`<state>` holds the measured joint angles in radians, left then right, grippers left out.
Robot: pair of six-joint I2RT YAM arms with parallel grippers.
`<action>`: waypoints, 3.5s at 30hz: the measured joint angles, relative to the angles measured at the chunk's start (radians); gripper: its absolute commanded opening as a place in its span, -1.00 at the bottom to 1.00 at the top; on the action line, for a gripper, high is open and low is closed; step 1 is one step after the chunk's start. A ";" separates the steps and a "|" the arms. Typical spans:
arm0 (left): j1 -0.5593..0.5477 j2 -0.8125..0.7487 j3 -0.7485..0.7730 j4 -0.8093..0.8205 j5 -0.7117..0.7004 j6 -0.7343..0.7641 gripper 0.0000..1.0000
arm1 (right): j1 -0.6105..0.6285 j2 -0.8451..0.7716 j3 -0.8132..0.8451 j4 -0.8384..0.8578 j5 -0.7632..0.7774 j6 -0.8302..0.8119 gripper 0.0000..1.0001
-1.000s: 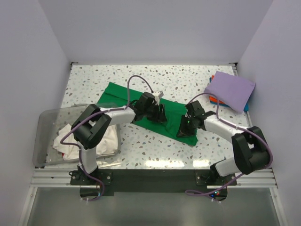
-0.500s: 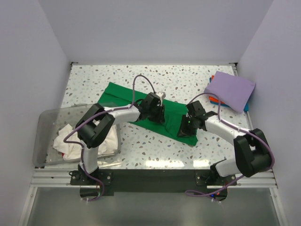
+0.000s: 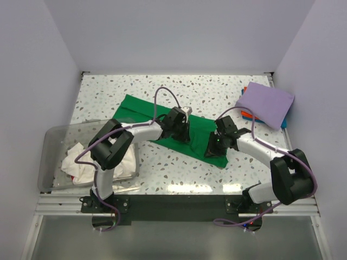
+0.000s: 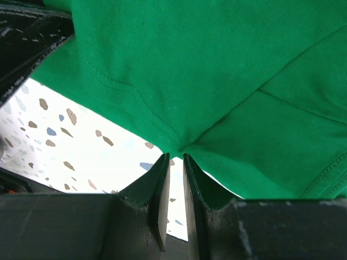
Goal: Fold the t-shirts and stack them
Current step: Fold the tshirt
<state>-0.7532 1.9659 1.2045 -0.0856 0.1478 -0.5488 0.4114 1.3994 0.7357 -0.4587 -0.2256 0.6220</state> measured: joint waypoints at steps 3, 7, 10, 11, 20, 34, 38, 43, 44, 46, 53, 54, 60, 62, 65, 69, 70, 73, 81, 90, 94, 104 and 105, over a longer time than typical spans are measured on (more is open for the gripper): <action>0.000 0.000 0.000 -0.007 0.000 -0.012 -0.77 | 0.000 0.000 0.000 0.000 0.000 0.000 -0.60; 0.000 -0.001 0.000 -0.017 -0.008 -0.013 -0.85 | 0.000 0.000 0.000 0.000 -0.002 0.000 -0.50; 0.000 -0.006 0.000 -0.039 -0.023 -0.013 -0.87 | 0.000 0.000 0.000 0.002 -0.002 0.000 -0.44; 0.000 -0.011 0.000 -0.049 -0.027 -0.013 -0.88 | 0.000 0.001 -0.001 0.003 -0.003 0.000 -0.43; 0.000 -0.070 0.002 -0.132 -0.084 -0.012 -0.88 | 0.010 0.035 -0.002 0.013 -0.011 0.000 -0.36; 0.000 -0.072 0.023 -0.186 -0.111 -0.008 -0.88 | 0.029 0.114 0.014 0.029 -0.030 -0.002 -0.63; 0.000 -0.072 0.043 -0.201 -0.115 -0.005 -0.88 | 0.032 0.112 0.018 0.019 -0.023 -0.004 -0.66; 0.000 -0.070 0.079 -0.224 -0.126 0.014 -0.88 | 0.033 0.085 0.020 -0.017 -0.013 -0.004 -0.64; 0.000 -0.070 0.082 -0.228 -0.127 0.016 -0.88 | 0.034 0.080 0.021 -0.023 -0.009 -0.004 -0.64; 0.000 -0.070 0.086 -0.233 -0.128 0.019 -0.88 | 0.034 0.065 0.022 -0.035 -0.001 -0.004 -0.64; -0.001 -0.068 0.086 -0.246 -0.130 0.022 -0.88 | 0.034 0.034 0.029 -0.057 -0.001 -0.002 -0.54; -0.001 -0.067 0.086 -0.246 -0.130 0.022 -0.88 | 0.034 0.034 0.031 -0.056 -0.002 -0.001 -0.51; -0.001 -0.067 0.086 -0.247 -0.130 0.022 -0.88 | 0.046 0.054 0.034 -0.037 -0.003 0.008 -0.46; -0.001 -0.067 0.086 -0.247 -0.130 0.022 -0.88 | 0.051 0.071 0.035 -0.029 -0.004 0.009 -0.46; -0.001 -0.067 0.086 -0.246 -0.130 0.022 -0.88 | 0.058 0.087 0.035 -0.024 -0.004 0.012 -0.48; -0.001 -0.067 0.086 -0.246 -0.130 0.022 -0.88 | 0.065 0.094 0.036 -0.018 -0.004 0.015 -0.53; -0.001 -0.067 0.086 -0.246 -0.130 0.022 -0.88 | 0.066 0.100 0.038 -0.017 -0.004 0.014 -0.54; -0.001 -0.067 0.086 -0.246 -0.130 0.022 -0.88 | 0.069 0.114 0.041 -0.014 -0.003 0.015 -0.58; -0.001 -0.067 0.086 -0.246 -0.131 0.022 -0.89 | 0.080 0.139 0.059 -0.011 0.000 0.014 -0.80; -0.001 -0.067 0.086 -0.248 -0.132 0.024 -0.89 | 0.086 0.102 0.072 -0.041 0.029 0.013 -1.00; -0.001 -0.067 0.086 -0.255 -0.148 0.037 -0.89 | 0.086 0.073 0.076 -0.064 0.034 0.013 -1.00; -0.001 -0.067 0.101 -0.284 -0.169 0.055 -0.76 | 0.087 0.063 0.077 -0.091 0.024 0.013 -1.00; -0.001 -0.067 0.103 -0.287 -0.169 0.057 -0.64 | 0.087 0.063 0.077 -0.095 0.024 0.013 -1.00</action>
<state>-0.7540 1.8988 1.3071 -0.3729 -0.0216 -0.4915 0.4988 1.4628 0.8131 -0.5533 -0.2020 0.6346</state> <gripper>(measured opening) 0.103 0.007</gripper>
